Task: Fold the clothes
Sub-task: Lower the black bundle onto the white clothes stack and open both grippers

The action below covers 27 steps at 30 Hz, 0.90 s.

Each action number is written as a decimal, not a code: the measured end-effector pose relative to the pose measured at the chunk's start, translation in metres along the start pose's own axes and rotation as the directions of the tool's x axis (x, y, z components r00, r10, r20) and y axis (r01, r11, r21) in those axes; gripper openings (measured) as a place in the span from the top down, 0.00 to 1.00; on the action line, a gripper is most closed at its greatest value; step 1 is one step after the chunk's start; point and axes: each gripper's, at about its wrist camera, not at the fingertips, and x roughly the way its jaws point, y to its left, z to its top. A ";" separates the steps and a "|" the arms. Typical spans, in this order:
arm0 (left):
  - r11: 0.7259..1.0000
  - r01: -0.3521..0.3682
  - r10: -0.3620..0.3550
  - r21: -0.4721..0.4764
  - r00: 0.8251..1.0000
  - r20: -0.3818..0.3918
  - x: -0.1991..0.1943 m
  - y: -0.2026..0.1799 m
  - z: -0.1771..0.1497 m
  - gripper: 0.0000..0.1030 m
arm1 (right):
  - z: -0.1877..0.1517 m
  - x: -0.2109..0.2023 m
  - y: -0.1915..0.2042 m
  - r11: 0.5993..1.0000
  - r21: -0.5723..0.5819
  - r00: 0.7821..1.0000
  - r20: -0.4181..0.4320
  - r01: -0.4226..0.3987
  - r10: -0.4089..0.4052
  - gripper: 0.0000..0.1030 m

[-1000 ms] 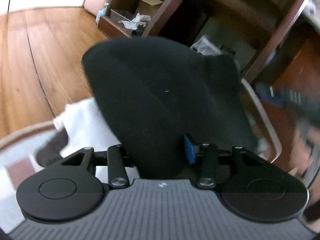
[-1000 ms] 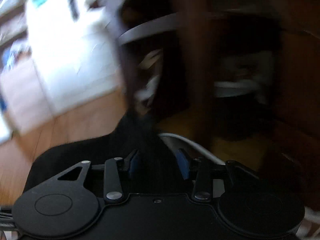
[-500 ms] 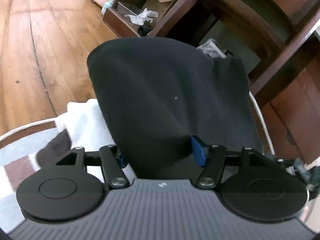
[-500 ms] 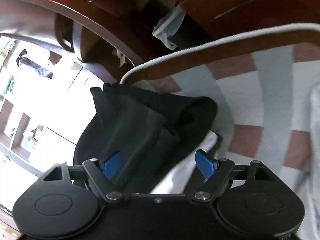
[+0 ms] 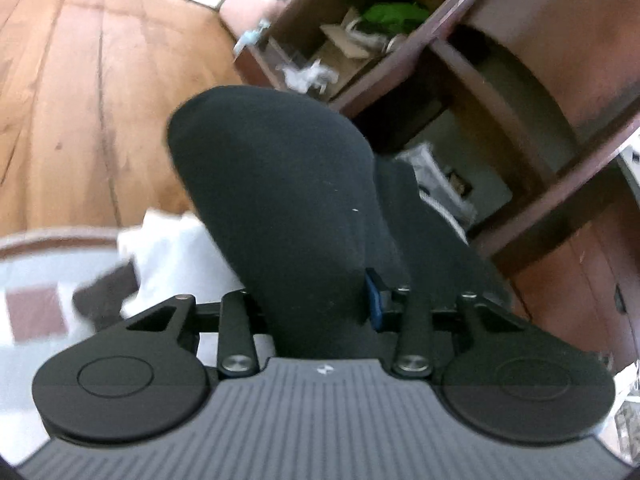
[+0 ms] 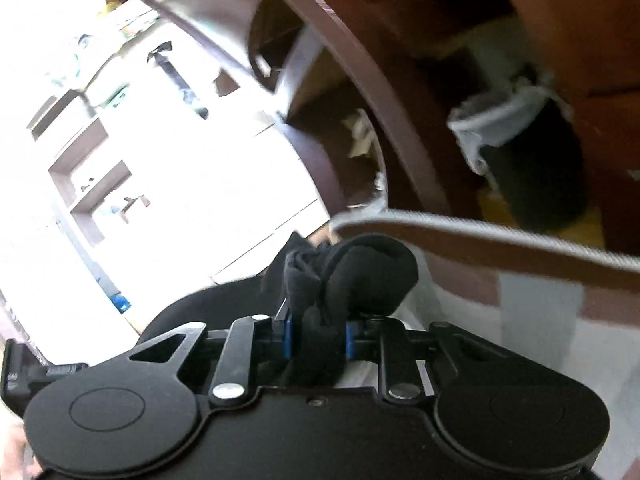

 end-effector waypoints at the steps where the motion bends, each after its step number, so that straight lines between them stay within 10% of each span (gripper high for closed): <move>1: 1.000 -0.020 0.020 0.005 0.999 -0.029 0.008 0.002 -0.007 0.61 | 0.001 0.006 0.001 0.999 -0.031 0.999 -0.016 0.039 -0.039 0.73; 5: 0.999 -0.046 0.046 -0.009 0.997 -0.069 0.026 0.008 -0.025 0.45 | -0.022 0.035 -0.009 0.943 -0.132 0.934 -0.151 0.305 -0.323 0.59; 11: 0.983 -0.030 0.025 0.183 0.999 0.031 -0.003 -0.020 -0.010 0.48 | -0.042 -0.008 0.014 0.909 -0.057 0.910 0.063 0.413 -0.409 0.42; 15: 0.929 0.011 -0.050 0.370 0.994 0.096 -0.023 -0.045 -0.007 0.56 | -0.043 -0.025 0.064 0.904 -0.304 0.953 0.145 0.300 -0.267 0.50; 19: 0.911 -0.030 -0.039 0.411 0.987 0.158 -0.045 -0.052 -0.007 0.56 | -0.052 -0.020 0.117 0.846 -0.522 0.994 0.034 0.107 -0.105 0.48; 23: 0.874 -0.129 -0.023 0.469 0.952 0.305 -0.076 -0.061 -0.014 0.53 | -0.072 0.007 0.126 0.858 -0.513 0.987 -0.139 0.002 -0.086 0.46; 27: 0.761 -0.240 0.127 0.603 0.966 0.224 -0.022 -0.069 0.000 0.51 | -0.095 0.013 0.123 0.909 -0.414 0.982 -0.187 -0.044 -0.038 0.38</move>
